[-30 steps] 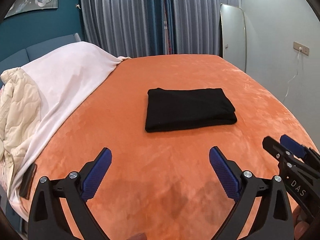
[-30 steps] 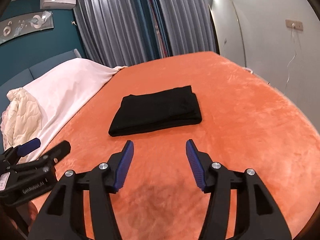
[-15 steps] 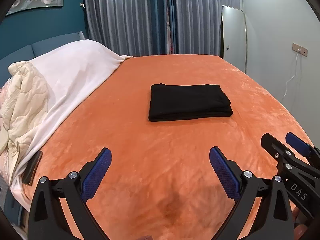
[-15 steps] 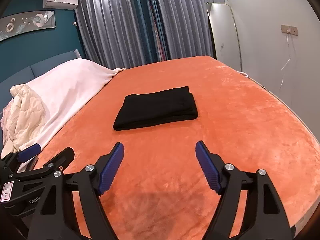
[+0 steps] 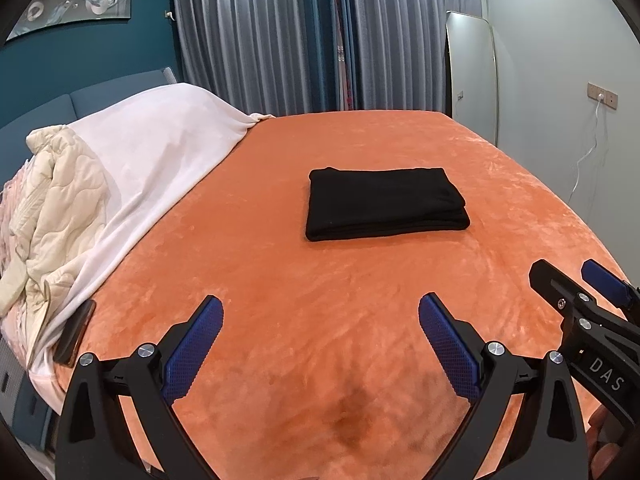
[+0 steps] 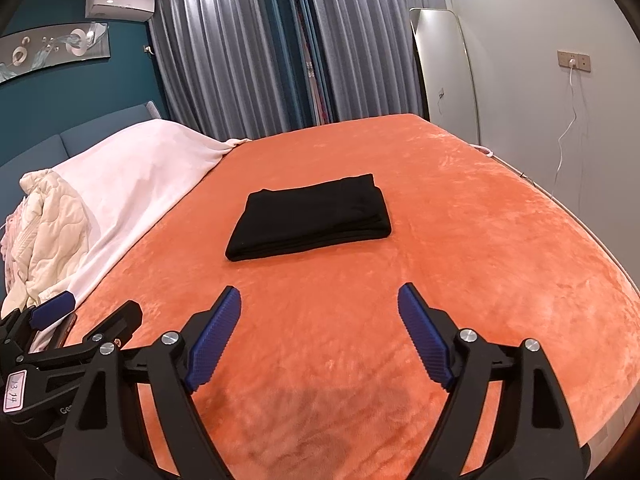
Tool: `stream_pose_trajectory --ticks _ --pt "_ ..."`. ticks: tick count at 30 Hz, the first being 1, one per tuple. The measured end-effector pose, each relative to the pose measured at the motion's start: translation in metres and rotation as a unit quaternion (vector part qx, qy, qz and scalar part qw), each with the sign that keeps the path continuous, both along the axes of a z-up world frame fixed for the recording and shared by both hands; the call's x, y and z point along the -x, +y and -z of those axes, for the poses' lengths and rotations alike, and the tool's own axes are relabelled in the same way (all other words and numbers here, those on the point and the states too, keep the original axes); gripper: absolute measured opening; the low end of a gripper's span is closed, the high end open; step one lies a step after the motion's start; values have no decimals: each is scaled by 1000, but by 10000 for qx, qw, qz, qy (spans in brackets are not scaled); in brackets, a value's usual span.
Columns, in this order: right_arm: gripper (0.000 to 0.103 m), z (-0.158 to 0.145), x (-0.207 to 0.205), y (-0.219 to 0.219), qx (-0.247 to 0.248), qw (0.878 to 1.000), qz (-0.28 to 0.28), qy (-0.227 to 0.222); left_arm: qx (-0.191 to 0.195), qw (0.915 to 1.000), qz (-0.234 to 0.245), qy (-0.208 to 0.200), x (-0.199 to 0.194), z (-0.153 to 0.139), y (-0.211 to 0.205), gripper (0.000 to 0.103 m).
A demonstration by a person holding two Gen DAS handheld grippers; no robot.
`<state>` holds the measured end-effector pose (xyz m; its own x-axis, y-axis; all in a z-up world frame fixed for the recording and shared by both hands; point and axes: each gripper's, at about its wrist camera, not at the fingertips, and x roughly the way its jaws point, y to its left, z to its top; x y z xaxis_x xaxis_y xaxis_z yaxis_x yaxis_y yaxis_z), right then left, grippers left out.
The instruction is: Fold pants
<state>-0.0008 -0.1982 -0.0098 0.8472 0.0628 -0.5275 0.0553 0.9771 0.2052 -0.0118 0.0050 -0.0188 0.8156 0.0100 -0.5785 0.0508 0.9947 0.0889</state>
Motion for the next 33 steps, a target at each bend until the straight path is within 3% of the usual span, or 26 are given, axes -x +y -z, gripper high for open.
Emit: stream_pose_trajectory --ticks 33 --pt "80 -1 9 5 9 10000 23 -3 0 9998 -185 52 -6 2 2 97"
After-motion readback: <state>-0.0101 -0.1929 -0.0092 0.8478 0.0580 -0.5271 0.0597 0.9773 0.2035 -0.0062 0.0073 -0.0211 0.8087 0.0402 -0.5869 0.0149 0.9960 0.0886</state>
